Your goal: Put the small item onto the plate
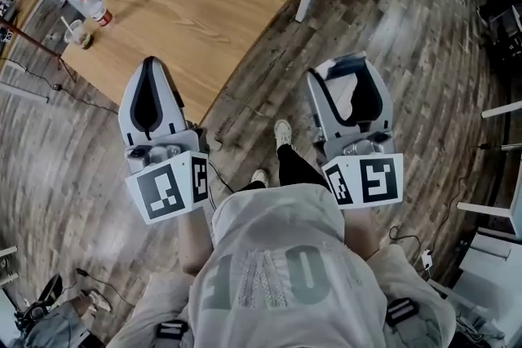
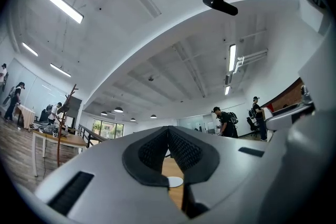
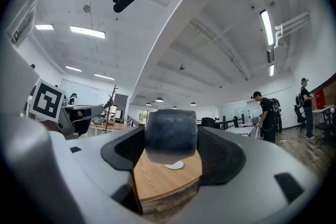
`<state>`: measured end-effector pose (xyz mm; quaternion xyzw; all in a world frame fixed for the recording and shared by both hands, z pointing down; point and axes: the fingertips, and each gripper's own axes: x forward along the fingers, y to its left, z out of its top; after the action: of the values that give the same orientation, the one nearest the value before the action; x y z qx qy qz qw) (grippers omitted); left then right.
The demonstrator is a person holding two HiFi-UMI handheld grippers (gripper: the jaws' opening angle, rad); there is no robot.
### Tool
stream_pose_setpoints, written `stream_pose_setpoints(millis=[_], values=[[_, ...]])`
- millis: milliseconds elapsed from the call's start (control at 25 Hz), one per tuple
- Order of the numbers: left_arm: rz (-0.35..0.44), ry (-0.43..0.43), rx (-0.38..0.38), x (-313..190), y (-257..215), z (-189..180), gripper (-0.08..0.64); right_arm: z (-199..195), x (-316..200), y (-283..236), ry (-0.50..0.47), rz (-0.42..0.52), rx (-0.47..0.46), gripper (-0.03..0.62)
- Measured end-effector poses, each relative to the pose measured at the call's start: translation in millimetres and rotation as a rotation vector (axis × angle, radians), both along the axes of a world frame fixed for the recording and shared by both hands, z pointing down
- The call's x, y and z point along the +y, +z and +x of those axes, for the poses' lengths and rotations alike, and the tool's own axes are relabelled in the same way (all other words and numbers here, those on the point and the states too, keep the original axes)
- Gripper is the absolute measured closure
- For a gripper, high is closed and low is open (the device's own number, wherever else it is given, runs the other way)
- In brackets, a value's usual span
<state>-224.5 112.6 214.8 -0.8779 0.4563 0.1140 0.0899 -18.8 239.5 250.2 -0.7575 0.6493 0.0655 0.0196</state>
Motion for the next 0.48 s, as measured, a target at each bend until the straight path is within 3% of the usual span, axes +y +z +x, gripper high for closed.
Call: stream_pose_setpoints(millis=[240, 480], values=[[0.007, 0.006, 0.032, -17.2, 8.3, 18.2, 0.551, 19.6, -25.6, 5.1, -0.018, 0.024, 0.028, 0.273], [0.020, -0.023, -0.002, -66.2, 22.7, 61.5, 0.551, 59.2, -97.4, 24.7, -0.077, 0.031, 0.008, 0.273]])
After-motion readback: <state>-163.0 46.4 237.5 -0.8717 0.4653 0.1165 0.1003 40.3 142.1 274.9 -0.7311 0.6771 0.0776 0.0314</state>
